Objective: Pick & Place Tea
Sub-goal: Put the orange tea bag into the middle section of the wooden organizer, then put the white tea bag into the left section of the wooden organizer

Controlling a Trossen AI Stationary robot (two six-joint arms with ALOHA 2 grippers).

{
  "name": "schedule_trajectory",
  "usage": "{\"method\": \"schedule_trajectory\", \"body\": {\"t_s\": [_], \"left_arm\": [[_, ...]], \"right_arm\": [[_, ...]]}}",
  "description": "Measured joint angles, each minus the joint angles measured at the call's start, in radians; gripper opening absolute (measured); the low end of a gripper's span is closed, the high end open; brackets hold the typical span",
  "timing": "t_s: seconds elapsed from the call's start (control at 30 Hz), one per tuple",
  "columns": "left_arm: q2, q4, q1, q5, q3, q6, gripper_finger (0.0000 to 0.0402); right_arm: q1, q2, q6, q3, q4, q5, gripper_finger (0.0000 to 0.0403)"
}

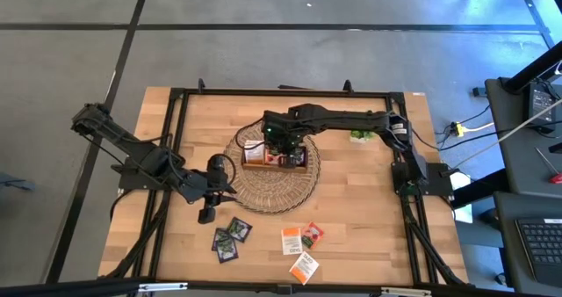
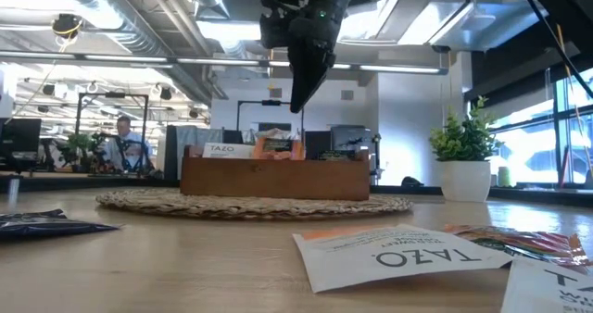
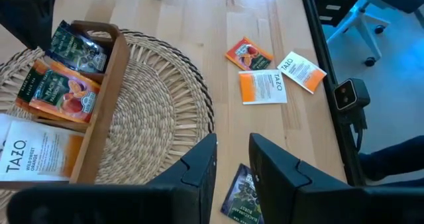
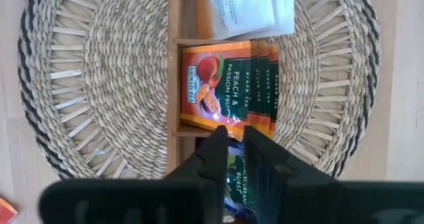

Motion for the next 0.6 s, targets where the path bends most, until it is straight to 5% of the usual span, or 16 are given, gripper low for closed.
{"method": "schedule_trajectory", "body": {"t_s": [0.33, 0.6], "left_arm": [[0.0, 0.0, 0.0, 0.0, 0.0, -0.012, 0.0086], [0.001, 0.044, -0.006, 0.002, 0.0, -0.051, 0.0086]], "right_arm": [[0.016, -0.019, 0.137, -0.002, -0.009, -0.022, 0.0102], [0.219, -0.067, 0.216, -0.073, 0.068, -0.148, 0.01]]}}
